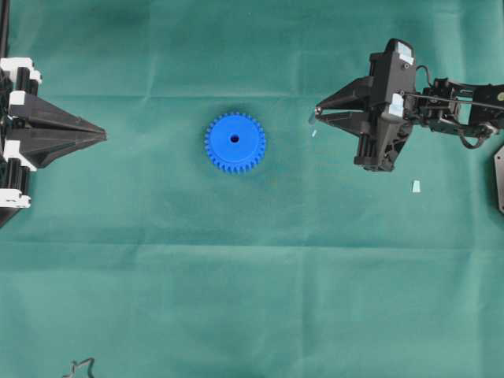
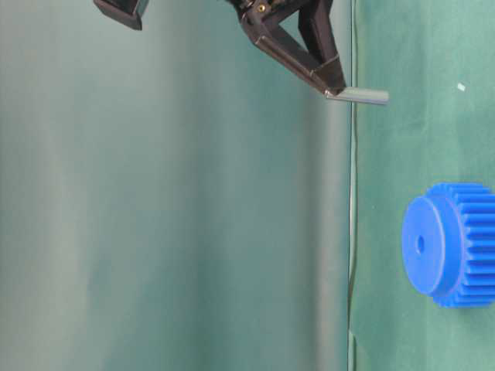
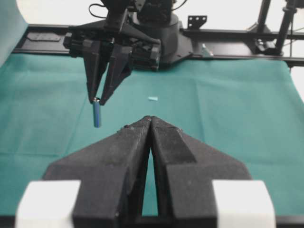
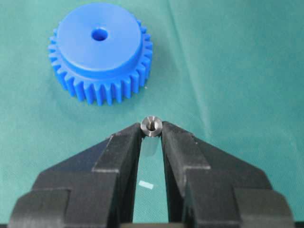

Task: Insert the shaft into the center hole of the gear.
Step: 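Carry the shaft left and position it over the blue gear's hole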

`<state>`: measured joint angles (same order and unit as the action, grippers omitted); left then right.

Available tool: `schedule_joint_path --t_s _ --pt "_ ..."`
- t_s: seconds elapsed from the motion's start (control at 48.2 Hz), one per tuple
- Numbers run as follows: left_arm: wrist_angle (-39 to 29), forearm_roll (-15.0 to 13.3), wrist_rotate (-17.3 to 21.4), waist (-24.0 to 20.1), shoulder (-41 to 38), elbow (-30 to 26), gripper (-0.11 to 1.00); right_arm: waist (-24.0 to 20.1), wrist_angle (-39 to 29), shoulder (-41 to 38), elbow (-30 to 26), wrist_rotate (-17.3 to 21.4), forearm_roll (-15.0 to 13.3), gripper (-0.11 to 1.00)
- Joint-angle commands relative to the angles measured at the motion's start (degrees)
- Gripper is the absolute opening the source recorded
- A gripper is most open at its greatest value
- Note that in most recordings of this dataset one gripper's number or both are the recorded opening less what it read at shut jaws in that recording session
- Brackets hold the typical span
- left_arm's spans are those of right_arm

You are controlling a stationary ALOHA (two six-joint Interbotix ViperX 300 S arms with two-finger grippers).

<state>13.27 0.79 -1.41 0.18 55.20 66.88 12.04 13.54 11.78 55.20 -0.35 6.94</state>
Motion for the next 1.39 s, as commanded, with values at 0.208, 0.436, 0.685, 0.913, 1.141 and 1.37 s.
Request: schedule_joint_path --t_s 0.208,0.436,0.685,0.913,1.141,1.37 --pt "0.35 0.09 -0.09 0.09 -0.44 -1.49 0.00 -1.58 -0.97 -3.43 -8.53 -0.26 -0.09 0.17" --pt "0.26 0.09 -0.09 0.09 -0.44 -1.41 0.00 -3.69 -5.10 -11.34 -19.07 -0.26 -1.05 0.17" --pt "0.26 0.18 -0.09 0.09 -0.44 -1.41 0.00 -4.04 -7.56 -14.50 -23.29 -0.18 -1.23 0.17" --pt "0.26 0.09 -0.09 0.09 -0.44 -1.41 0.00 -4.13 -7.47 -14.94 -23.38 0.09 -1.14 0.17" --pt "0.26 0.18 -0.09 0.09 -0.44 -1.41 0.00 -4.13 -6.59 -19.16 -22.94 0.62 -0.97 0.17" --pt "0.26 0.09 -0.09 0.09 -0.44 -1.41 0.00 -4.13 -5.10 -21.45 -22.85 0.62 -0.53 0.17"
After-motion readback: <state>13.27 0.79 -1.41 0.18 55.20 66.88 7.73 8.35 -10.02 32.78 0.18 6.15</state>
